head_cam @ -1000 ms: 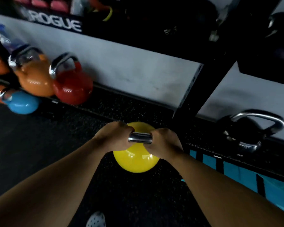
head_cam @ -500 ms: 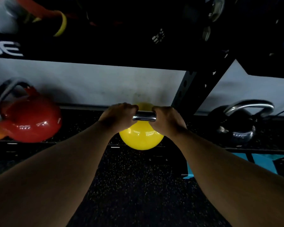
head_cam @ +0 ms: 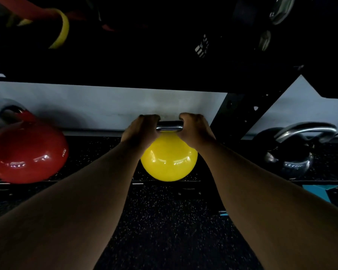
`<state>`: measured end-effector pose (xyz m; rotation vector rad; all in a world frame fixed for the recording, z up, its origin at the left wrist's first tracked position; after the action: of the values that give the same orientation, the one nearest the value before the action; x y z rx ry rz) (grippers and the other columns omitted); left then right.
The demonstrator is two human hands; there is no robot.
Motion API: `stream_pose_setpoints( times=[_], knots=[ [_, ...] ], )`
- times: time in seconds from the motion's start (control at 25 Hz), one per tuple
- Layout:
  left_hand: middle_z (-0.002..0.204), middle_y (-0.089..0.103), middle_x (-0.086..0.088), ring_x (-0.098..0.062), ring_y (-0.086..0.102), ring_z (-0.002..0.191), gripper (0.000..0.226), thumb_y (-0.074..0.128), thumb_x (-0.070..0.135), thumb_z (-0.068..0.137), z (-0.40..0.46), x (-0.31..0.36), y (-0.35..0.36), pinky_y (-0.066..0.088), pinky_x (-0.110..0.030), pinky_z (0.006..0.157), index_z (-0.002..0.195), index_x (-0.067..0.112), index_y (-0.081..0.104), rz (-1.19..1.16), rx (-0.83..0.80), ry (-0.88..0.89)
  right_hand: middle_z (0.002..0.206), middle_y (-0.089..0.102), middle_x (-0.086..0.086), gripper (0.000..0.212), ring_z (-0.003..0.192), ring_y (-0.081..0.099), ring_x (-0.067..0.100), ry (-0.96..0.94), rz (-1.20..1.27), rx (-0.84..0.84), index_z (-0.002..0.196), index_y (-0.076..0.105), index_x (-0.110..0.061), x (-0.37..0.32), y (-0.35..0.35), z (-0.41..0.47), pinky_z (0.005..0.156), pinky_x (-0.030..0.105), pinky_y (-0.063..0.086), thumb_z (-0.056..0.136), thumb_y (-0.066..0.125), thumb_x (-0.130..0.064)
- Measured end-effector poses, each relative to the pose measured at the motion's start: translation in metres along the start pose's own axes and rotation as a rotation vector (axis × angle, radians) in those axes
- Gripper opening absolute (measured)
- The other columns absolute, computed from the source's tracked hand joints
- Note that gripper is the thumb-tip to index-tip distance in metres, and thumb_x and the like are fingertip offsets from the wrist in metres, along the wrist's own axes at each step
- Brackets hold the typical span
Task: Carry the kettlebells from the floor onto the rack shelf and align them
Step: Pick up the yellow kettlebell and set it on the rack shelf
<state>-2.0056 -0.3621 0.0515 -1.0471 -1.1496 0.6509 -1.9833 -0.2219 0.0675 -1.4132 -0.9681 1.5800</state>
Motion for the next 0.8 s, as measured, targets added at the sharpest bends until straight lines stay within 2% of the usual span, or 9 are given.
stream_pose_setpoints(
  times=[0.04, 0.12, 0.16, 0.4, 0.56, 0.68, 0.8],
  knots=[
    [0.091, 0.068, -0.015, -0.036, 0.064, 0.085, 0.016, 0.061, 0.012, 0.081, 0.007, 0.001, 0.002, 0.052, -0.04, 0.065, 0.096, 0.015, 0.062, -0.011, 0.007, -0.004, 0.081, 0.066, 0.014, 0.009, 0.081, 0.064, 0.036, 0.028, -0.005, 0.015, 0.089, 0.063, -0.013, 0.007, 0.001, 0.004, 0.064, 0.035, 0.053, 0.083, 0.06, -0.007],
    [0.095, 0.067, -0.015, -0.037, 0.063, 0.09, 0.017, 0.062, 0.013, 0.081, 0.018, 0.003, 0.008, 0.049, -0.039, 0.066, 0.098, 0.016, 0.061, -0.014, 0.009, -0.001, 0.093, 0.07, 0.018, 0.02, 0.09, 0.065, 0.037, 0.081, -0.015, 0.031, 0.104, 0.066, -0.011, 0.019, 0.003, 0.009, 0.068, 0.036, 0.053, 0.085, 0.059, -0.006],
    [0.097, 0.067, -0.015, -0.036, 0.063, 0.092, 0.019, 0.063, 0.014, 0.081, 0.023, 0.002, 0.011, 0.048, -0.038, 0.067, 0.1, 0.015, 0.061, -0.009, 0.004, 0.009, 0.095, 0.07, 0.018, 0.022, 0.091, 0.065, 0.037, 0.094, -0.018, 0.039, 0.105, 0.066, -0.011, 0.022, 0.003, 0.011, 0.068, 0.036, 0.053, 0.085, 0.058, -0.005],
    [0.109, 0.067, -0.015, -0.035, 0.063, 0.099, 0.038, 0.065, 0.019, 0.082, 0.028, -0.004, 0.014, 0.05, -0.038, 0.072, 0.118, 0.016, 0.059, -0.015, 0.024, 0.072, 0.086, 0.071, 0.016, 0.016, 0.084, 0.065, 0.036, 0.104, -0.022, 0.083, 0.094, 0.065, -0.011, 0.019, 0.002, 0.009, 0.066, 0.035, 0.054, 0.083, 0.059, -0.003],
    [0.114, 0.067, -0.015, -0.035, 0.062, 0.102, 0.045, 0.068, 0.023, 0.081, 0.029, -0.007, 0.013, 0.054, -0.041, 0.077, 0.124, 0.018, 0.057, -0.003, 0.025, 0.046, 0.088, 0.071, 0.016, 0.016, 0.086, 0.065, 0.036, 0.109, -0.012, 0.078, 0.097, 0.065, -0.01, 0.016, 0.001, 0.007, 0.067, 0.033, 0.05, 0.083, 0.06, -0.006],
    [0.109, 0.067, -0.015, -0.034, 0.063, 0.095, 0.041, 0.068, 0.022, 0.08, 0.03, -0.005, 0.013, 0.054, -0.04, 0.074, 0.119, 0.017, 0.059, -0.012, 0.011, 0.04, 0.1, 0.069, 0.017, 0.025, 0.096, 0.063, 0.036, 0.109, -0.003, 0.008, 0.109, 0.062, -0.011, 0.018, 0.002, 0.007, 0.077, 0.039, 0.055, 0.084, 0.06, -0.009],
    [0.111, 0.06, -0.012, -0.03, 0.061, 0.096, 0.051, 0.075, 0.024, 0.074, 0.025, -0.004, 0.008, 0.053, -0.039, 0.075, 0.118, 0.02, 0.049, -0.07, -0.026, 0.047, 0.117, 0.057, 0.014, 0.041, 0.11, 0.051, 0.035, 0.035, -0.041, -0.109, 0.118, 0.052, -0.02, 0.012, -0.002, 0.007, 0.088, 0.044, 0.046, 0.08, 0.069, -0.024]
  ],
)
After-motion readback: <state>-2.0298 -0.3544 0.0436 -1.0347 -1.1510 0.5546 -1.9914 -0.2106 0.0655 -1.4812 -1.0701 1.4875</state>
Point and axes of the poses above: each hand's wrist, its own z-axis towards the middle knuckle, its own y-axis out of the palm, x = y × z, the point moved 8 cm from there along z, towards the middle knuckle
